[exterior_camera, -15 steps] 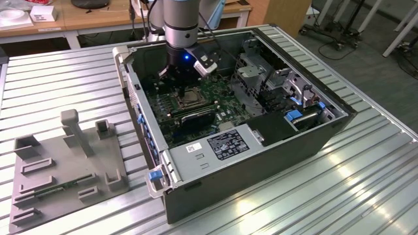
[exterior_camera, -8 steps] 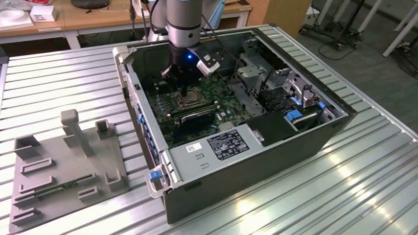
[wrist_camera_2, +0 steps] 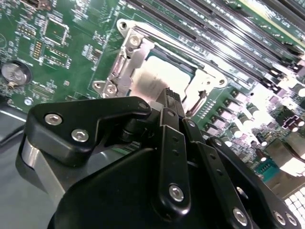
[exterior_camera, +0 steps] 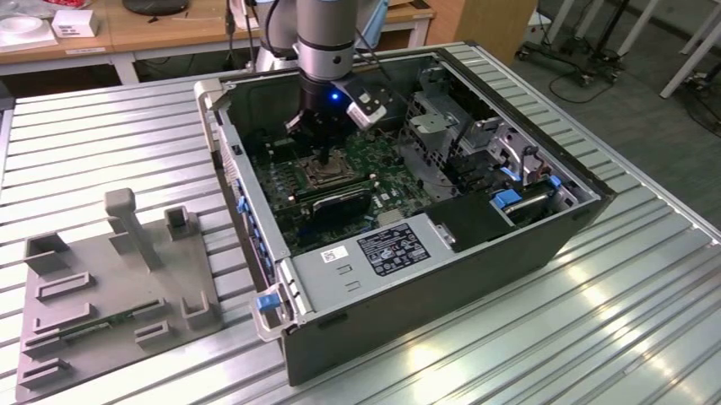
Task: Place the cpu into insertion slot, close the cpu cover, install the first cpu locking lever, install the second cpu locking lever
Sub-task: 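Close the cpu cover, then install the first cpu locking lever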
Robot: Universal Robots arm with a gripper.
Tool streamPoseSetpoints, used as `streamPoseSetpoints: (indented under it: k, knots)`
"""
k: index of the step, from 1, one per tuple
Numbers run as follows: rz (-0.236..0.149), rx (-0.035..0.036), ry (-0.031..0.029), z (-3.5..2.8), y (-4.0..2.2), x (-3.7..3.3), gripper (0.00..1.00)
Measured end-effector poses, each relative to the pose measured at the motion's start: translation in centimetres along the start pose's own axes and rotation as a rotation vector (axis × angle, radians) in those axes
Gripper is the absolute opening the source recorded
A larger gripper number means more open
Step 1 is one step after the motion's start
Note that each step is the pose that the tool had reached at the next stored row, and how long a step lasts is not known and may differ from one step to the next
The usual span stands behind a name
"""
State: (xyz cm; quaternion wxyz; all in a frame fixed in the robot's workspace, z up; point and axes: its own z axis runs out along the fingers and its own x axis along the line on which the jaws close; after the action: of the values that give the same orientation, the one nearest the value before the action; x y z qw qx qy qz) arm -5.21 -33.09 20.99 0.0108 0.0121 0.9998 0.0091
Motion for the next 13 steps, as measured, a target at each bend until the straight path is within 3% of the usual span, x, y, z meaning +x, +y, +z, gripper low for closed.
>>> streamPoseSetpoints:
  k: [6,10,13]
  knots:
    - [0.0,0.0,-0.0002,0.01,0.01,-0.29,0.11]
    - [0.0,-0.0003,-0.0099,0.03,0.01,-0.3,0.11]
    - [0.0,-0.0003,-0.0127,0.03,0.01,-0.29,0.11]
